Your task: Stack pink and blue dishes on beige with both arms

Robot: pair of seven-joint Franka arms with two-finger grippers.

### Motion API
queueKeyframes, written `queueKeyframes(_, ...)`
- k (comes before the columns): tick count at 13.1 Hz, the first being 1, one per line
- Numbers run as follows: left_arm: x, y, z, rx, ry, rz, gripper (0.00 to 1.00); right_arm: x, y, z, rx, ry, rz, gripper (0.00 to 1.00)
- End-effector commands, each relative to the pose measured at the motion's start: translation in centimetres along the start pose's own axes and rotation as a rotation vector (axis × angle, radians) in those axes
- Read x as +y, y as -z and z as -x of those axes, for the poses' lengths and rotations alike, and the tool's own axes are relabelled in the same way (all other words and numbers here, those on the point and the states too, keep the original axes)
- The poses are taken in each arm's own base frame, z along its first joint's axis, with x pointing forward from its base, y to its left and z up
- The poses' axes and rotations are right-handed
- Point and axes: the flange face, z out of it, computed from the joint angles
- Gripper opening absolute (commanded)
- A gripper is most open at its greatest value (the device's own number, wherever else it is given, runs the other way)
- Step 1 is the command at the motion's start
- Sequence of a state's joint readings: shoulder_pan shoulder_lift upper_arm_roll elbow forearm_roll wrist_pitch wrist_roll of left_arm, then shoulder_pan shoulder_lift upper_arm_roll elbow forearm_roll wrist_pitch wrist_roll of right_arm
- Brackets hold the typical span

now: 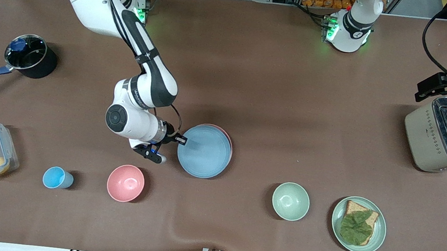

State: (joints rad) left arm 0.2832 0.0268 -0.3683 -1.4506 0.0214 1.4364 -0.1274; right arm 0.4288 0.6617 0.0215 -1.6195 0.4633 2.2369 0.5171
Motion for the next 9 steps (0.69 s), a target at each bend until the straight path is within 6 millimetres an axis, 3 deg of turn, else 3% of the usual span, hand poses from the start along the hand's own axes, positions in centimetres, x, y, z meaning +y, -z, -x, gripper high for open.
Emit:
queueKeyframes(1,1.2,0.0,1.2,-0.009,-0.047,0.006,1.0,-0.5,0.2,0.2,0.035,0.014,0.03,0.16)
queueKeyframes(2,1.0,-0.4,1.1,-0.017,-0.041,0.005,1.0,-0.5,0.2,0.2,0.039,0.018,0.035,0.67)
queueKeyframes(3,0.8,-0.7,1.1,-0.023,-0.043,0.003,1.0,-0.5,0.4,0.2,0.041,0.019,0.034,1.0)
queueKeyframes(6,0.3,-1.4,1.3,-0.04,-0.033,0.004,1.0,0.6,2.6,-1.0,0.055,0.017,0.032,1.0)
queueKeyframes(9,-1.4,-1.7,1.5,-0.047,-0.002,0.016,1.0,5.1,8.3,-2.9,0.017,0.086,0.138,1.0)
